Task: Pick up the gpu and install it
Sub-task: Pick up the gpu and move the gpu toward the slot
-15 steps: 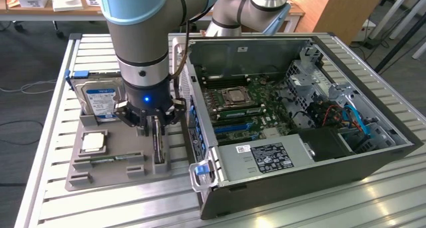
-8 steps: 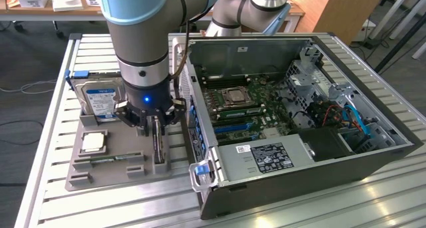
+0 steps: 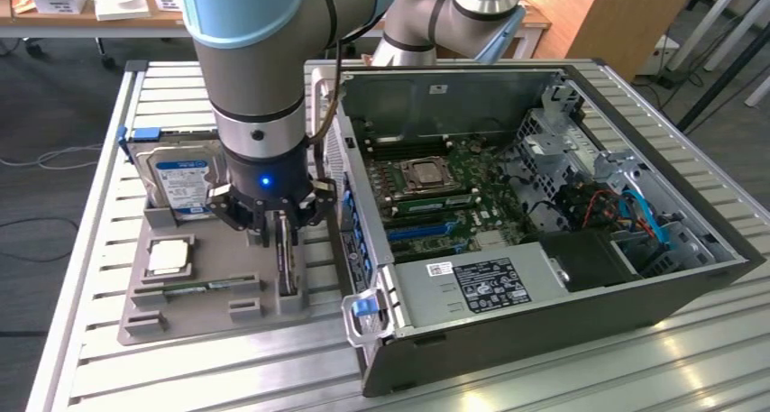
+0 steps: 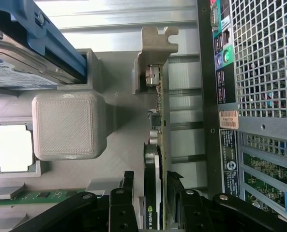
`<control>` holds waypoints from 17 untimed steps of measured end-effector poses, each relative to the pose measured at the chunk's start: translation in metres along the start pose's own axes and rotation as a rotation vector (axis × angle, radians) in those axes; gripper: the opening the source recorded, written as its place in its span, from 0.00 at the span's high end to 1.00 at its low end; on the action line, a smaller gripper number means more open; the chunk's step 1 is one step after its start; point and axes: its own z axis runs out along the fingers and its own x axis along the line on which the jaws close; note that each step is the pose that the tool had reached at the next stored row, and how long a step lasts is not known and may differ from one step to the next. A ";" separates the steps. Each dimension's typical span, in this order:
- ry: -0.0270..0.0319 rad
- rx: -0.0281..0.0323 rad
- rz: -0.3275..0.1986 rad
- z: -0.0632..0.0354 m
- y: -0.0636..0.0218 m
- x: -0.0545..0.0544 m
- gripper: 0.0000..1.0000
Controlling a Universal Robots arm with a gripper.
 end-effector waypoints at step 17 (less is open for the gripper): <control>0.0000 0.0005 0.000 0.0021 0.0000 -0.001 0.59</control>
